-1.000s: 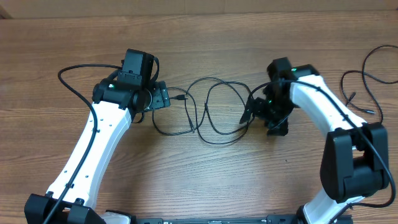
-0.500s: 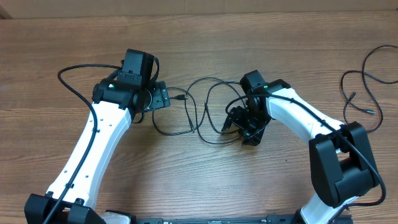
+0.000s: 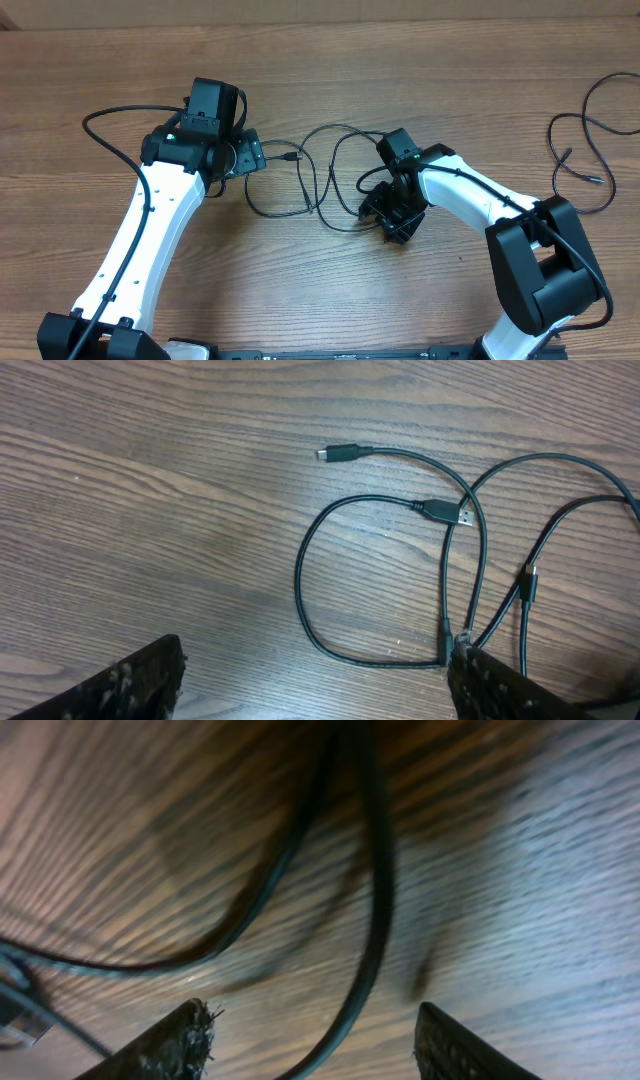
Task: Untangle cables
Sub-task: 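Grasp another cable strand with the right gripper near the center, then pull the strand far right with the right gripper, dragging loops off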
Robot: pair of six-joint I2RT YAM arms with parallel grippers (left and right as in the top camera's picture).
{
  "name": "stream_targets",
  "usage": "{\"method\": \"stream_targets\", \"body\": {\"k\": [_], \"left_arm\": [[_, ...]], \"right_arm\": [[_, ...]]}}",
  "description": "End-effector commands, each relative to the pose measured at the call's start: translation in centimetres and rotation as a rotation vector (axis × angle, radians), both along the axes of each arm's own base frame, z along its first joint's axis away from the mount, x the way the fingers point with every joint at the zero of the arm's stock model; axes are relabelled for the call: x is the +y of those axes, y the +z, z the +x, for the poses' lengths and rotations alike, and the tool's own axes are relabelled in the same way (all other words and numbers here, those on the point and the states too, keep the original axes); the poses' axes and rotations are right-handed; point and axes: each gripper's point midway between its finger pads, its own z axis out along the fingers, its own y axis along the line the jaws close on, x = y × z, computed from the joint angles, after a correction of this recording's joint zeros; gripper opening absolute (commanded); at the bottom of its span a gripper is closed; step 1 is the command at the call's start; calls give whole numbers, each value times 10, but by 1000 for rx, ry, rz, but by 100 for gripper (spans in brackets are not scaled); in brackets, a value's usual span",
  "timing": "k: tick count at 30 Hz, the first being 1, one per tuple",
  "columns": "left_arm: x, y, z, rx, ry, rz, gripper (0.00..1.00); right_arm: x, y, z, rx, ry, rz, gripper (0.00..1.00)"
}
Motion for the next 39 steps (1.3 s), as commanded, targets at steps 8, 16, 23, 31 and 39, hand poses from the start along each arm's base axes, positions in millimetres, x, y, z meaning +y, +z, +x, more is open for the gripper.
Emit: {"method": "stream_targets", "body": {"k": [8,16,23,31,39], "left_arm": [[4,-4,-1,11,25,7,84],[4,-4,-2,16,25,7,84],[4,-4,-2,15,25,8,85],[4,-5,-3,18,25,8,85],[4,-5,-4,26,24,8,85]], "right_arm": [[-8,-5,8,-36,-15,-54,17],[-13,10,28,-135,120,-63,4],[-44,128,99,-442,268,-191,4],[-133,292,160,-822,49,-455,4],[-274,394,161,-1005,-330,-684,4]]}}
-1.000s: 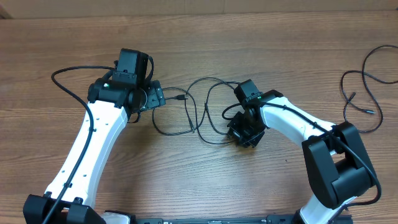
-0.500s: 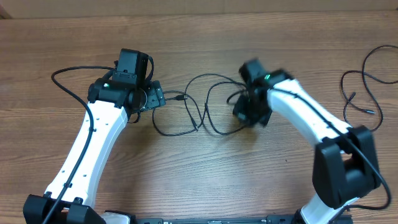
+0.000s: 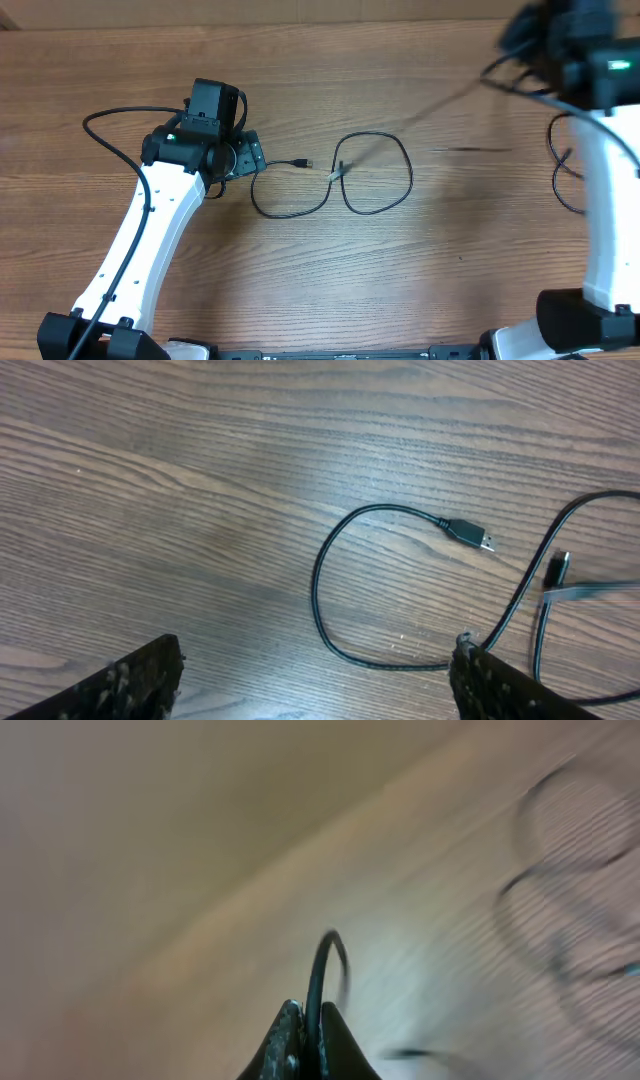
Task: Untangle cables
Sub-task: 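Pull the strand far right with the right gripper, dragging loops off, then release the strand at the right edge and return the right gripper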
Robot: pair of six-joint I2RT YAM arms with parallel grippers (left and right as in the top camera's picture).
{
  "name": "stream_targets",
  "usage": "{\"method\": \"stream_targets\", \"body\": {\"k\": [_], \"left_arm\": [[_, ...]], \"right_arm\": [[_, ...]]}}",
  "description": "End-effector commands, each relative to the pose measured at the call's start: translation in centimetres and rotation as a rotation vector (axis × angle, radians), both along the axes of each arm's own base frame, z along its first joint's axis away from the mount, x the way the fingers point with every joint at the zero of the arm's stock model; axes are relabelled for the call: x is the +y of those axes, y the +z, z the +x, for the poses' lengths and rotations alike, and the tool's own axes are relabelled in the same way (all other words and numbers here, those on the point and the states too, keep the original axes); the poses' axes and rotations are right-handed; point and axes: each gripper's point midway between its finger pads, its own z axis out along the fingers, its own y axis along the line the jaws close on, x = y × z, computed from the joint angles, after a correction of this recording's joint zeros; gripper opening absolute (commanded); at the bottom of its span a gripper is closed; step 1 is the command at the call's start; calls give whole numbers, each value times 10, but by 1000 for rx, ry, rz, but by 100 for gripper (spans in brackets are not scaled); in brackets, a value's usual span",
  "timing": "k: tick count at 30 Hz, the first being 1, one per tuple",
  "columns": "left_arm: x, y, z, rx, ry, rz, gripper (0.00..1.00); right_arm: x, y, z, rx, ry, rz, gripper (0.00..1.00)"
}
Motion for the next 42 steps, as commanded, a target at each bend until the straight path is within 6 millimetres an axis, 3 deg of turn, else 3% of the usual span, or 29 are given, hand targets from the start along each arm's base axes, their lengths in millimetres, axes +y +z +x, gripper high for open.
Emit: {"method": "stream_targets", "body": {"k": [1,5,11,16,30,35,37,38,39,42], "left_arm": [[3,-4,-2,14,21,2,85],[2,-4,-2,14,20,1,85],[2,-4,-2,14,21,0,85],[-1,-4,-3,19,14,-16,85],[-2,-5,-4,27,11,-20,85],[-2,-5,-4,27,11,-20,85],[-2,-5,-4,27,11,-21,84],[-2,-5,-4,27,11,-21,85],[-2,-5,-4,27,11,-20,85],[-2,-5,-4,28,11,-21,84]], "right_arm": [[-76,38,-17,-98,-216,-54,4],[-141,37,-43,-115,-425,-3,4],[-189,15,-68,-43,-543,25,4],[-207,-5,-71,19,-571,20,4],[-242,-41,-46,55,-612,22,4],[-254,-68,-43,116,-631,36,4],[-255,-81,-42,154,-632,45,15],[-255,-97,-43,207,-631,56,44],[-254,-103,-44,230,-630,62,62],[-248,-114,-45,270,-610,92,85]]}}
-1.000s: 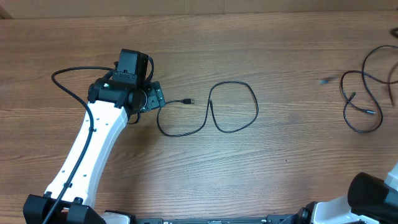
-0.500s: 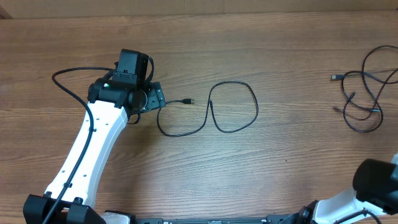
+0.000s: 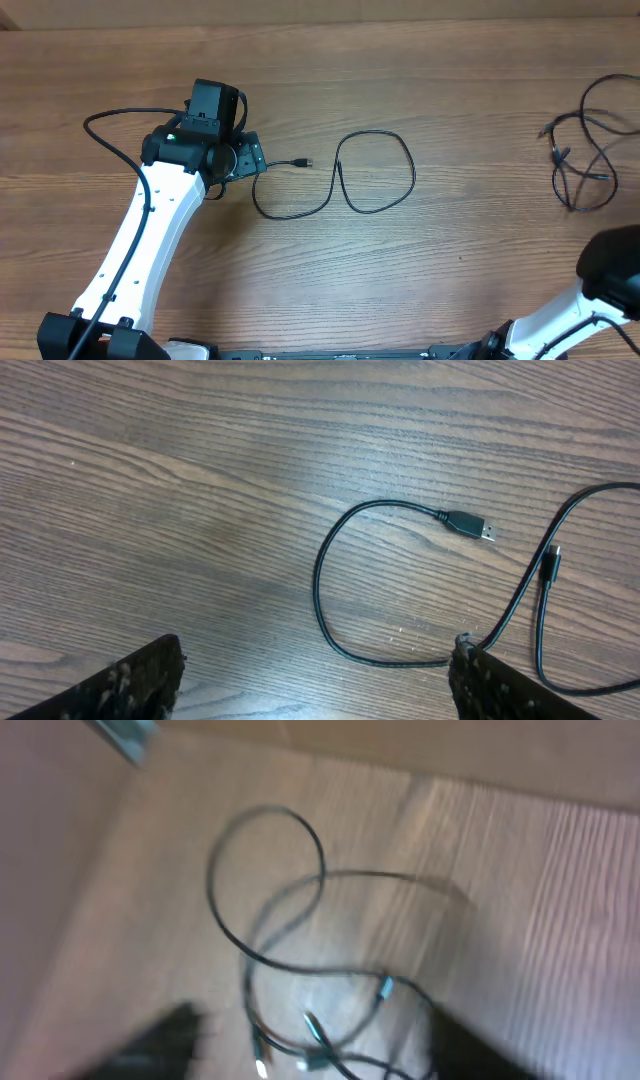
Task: Untangle cables
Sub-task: 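Release the strand at the right edge and return the right gripper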
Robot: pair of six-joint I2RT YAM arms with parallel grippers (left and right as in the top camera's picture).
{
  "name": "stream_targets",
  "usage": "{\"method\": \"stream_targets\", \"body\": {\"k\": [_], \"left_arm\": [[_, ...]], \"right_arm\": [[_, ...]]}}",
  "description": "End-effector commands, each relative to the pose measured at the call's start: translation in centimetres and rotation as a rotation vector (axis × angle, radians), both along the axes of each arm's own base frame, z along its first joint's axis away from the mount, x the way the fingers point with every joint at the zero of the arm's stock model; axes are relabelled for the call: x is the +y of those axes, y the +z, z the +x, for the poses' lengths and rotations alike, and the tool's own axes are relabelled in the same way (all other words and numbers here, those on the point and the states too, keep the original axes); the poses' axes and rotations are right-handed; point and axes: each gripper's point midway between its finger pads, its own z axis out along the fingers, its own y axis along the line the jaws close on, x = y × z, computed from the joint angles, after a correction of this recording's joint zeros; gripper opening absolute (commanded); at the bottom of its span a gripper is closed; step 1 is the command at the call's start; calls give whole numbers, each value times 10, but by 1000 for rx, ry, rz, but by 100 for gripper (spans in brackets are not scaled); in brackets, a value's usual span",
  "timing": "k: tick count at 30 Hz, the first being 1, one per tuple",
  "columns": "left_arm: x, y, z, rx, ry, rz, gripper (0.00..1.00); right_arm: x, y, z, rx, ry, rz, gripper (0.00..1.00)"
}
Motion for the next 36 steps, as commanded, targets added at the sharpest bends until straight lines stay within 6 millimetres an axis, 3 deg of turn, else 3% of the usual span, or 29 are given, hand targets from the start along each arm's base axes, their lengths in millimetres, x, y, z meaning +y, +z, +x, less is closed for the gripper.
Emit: {"method": "stream_targets", "body": {"k": [1,6,8,11,14,19,31,36], "left_arm": [[0,-4,-2,15,17,-11,85],[0,-4,-2,15,16,-11,85],[0,-4,-2,15,16,-11,85],[0,-4,-2,15,16,-11,84],[0,-4,-2,16,16,-11,85],[1,-4,-3,21,17,-9,85],[3,-6,-8,42,19,3,85],[8,-7,-10,47,25,30,89]], "right_arm": [[5,-11,2,21,31,38,86],[29,-11,18,-6,231,115,92],[56,-15,28,-28,370,202,96],[83,-21,27,-15,472,293,99],[109,-27,20,40,578,349,100],[133,-31,4,128,660,382,100],[209,27,-42,140,853,336,100],[255,29,-53,167,981,329,100]]}}
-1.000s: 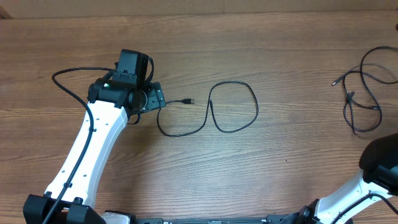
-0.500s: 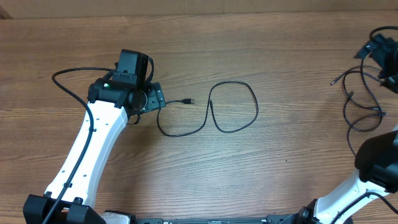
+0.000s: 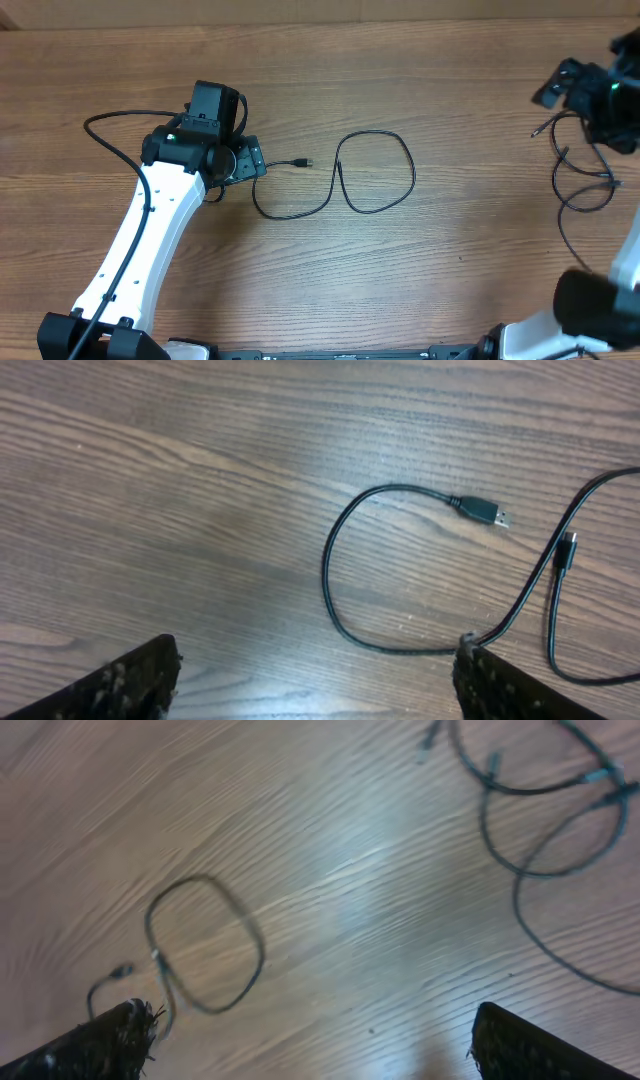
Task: Untangle cables
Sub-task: 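Release the strand at the right edge and return the right gripper, then grasp the remaining cable loop with the right gripper near center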
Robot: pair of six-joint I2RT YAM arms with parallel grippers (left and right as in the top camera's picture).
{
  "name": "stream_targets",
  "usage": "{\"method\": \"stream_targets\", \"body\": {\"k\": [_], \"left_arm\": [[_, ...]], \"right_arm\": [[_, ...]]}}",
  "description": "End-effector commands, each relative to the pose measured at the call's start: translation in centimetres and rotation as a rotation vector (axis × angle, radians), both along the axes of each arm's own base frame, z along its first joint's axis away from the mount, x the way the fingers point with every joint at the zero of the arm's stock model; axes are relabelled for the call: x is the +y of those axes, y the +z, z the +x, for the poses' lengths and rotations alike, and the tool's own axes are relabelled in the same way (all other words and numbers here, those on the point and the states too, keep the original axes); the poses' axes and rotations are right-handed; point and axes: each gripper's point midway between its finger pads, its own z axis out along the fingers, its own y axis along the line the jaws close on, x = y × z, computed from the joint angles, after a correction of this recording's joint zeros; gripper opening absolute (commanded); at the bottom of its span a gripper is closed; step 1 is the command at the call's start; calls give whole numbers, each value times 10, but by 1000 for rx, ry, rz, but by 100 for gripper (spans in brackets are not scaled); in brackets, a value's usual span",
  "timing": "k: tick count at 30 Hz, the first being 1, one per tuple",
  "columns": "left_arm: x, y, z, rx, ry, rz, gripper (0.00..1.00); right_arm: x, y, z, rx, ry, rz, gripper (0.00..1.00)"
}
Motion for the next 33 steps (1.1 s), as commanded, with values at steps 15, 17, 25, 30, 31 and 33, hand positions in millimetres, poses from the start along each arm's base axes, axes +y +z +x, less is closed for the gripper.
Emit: {"method": "stream_targets", "body": {"k": [15,17,25,30,31,33], "left_arm": [[-2,-11,-7,37,-79,15,97],[-4,-17,-9,47,-110,8,97],[-28,-63,-24,80,-241,-105,96],[-28,-83,-28,75,-243,-111,91],[-27,-87,-29,75,-243,-111,91],[-27,-93,-33,83,-242,-111,91]], "right_arm": [[139,-121,4,115,413,9,100],[142,-134,10,101,416,-2,100],[144,-183,19,72,393,0,95],[144,-204,20,57,358,11,82],[145,-208,20,56,344,16,82],[144,-214,20,53,327,21,81]]}}
